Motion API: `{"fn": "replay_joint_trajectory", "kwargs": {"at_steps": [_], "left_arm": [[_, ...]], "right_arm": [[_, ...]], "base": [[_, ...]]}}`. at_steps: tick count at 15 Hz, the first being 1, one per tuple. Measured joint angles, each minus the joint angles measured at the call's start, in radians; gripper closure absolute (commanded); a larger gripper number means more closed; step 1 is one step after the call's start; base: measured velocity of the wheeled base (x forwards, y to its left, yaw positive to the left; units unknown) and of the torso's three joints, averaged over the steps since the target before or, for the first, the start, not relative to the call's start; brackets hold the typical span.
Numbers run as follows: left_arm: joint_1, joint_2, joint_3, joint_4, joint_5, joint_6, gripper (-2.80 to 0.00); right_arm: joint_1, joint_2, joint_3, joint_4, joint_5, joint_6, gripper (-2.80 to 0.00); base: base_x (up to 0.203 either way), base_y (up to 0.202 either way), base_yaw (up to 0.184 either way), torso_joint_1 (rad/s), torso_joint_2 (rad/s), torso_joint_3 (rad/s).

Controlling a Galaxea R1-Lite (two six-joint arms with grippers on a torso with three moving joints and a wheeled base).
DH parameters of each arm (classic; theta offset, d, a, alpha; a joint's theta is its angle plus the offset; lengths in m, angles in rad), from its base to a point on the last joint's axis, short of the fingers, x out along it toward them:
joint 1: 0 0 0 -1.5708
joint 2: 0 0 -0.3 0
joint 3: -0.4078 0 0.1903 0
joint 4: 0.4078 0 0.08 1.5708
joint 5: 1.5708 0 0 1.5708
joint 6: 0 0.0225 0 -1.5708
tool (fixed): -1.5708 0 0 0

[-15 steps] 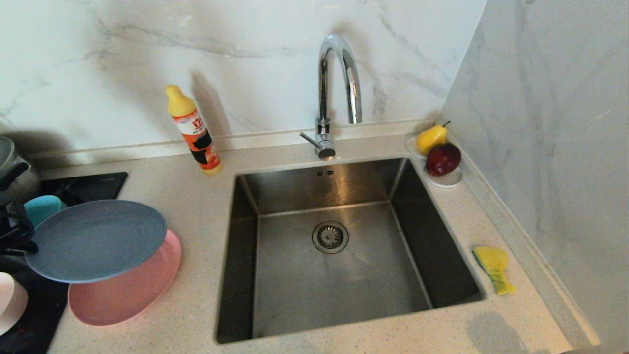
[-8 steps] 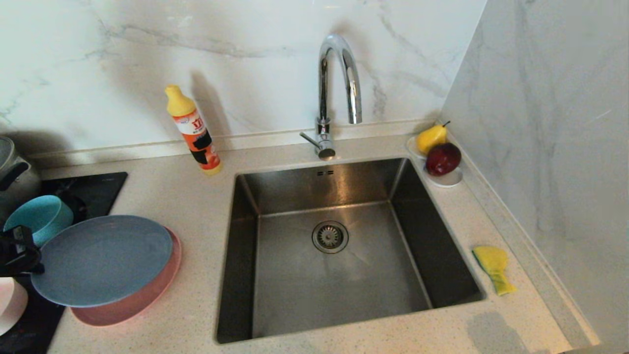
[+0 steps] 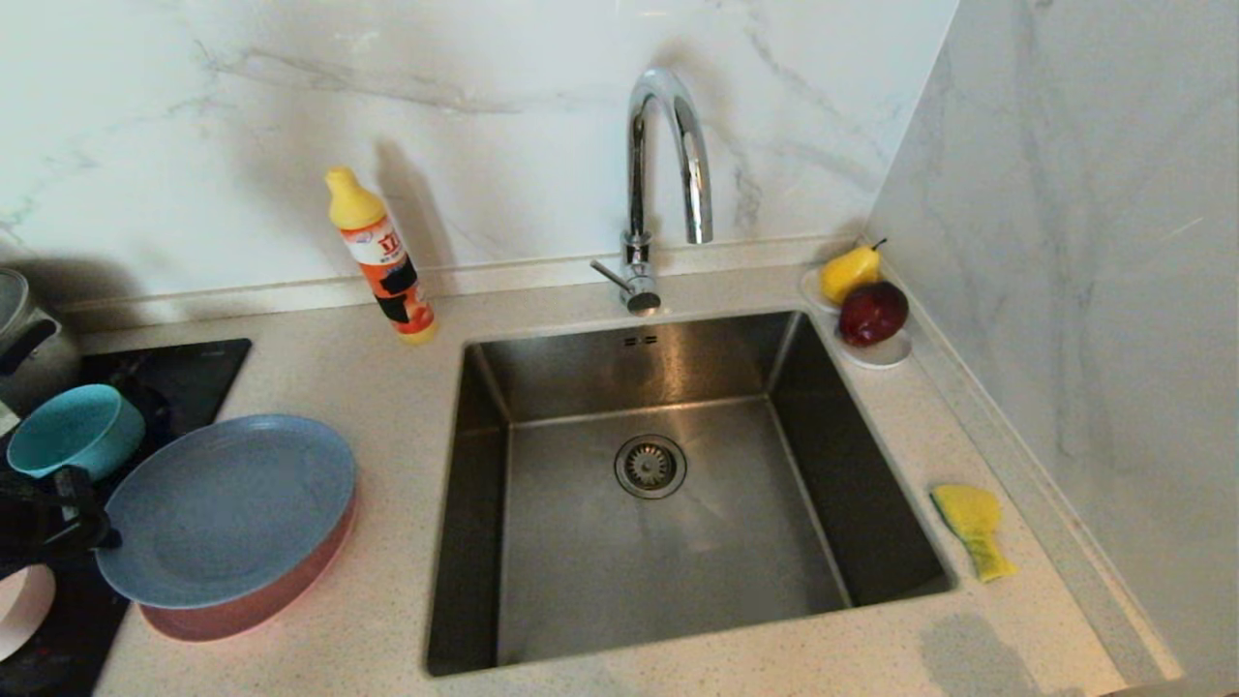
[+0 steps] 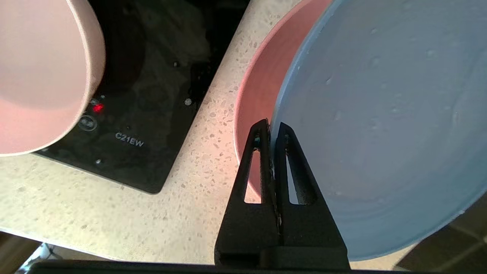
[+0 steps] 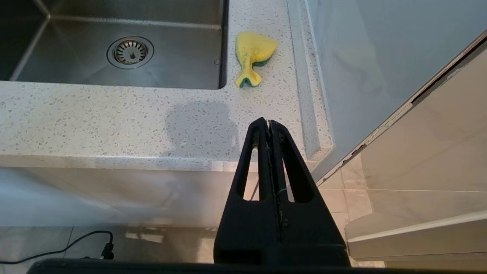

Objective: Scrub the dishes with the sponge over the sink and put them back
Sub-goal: Place the plate on the plate

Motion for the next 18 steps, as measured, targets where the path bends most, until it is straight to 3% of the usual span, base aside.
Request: {"fn": "replay_joint_trajectory", "kwargs": {"at_steps": [4, 12, 13, 14, 18], "left_arm": [[0.018, 0.035, 0.064, -0.122, -0.002, -0.001, 0.0], [0.044, 0.063, 0.072, -0.113, -0.068, 0.002, 0.0], [0.044, 0.064, 0.073, -0.112, -0.068, 0.001, -0.98], [0.044, 0.067, 0.073, -0.111, -0.067, -0.001, -2.8], [0.054, 0.075, 0.065, -0.124, -0.067, -0.009, -2.8]], "right_arm": [[0.0, 0.0, 0.0, 0.0, 0.0, 0.0, 0.0], [0.0, 0.0, 0.0, 0.0, 0.0, 0.0, 0.0], [0.0, 0.0, 0.0, 0.0, 0.0, 0.0, 0.0], [0.0, 0.0, 0.0, 0.0, 0.0, 0.0, 0.0], [0.0, 0.0, 0.0, 0.0, 0.0, 0.0, 0.0]], "base": [[0.0, 0.0, 0.0, 0.0, 0.0, 0.0], [0.0, 0.0, 0.0, 0.0, 0.0, 0.0], [0.0, 0.0, 0.0, 0.0, 0.0, 0.0], [0.0, 0.0, 0.0, 0.0, 0.0, 0.0], [0.0, 0.0, 0.0, 0.0, 0.0, 0.0]]}}
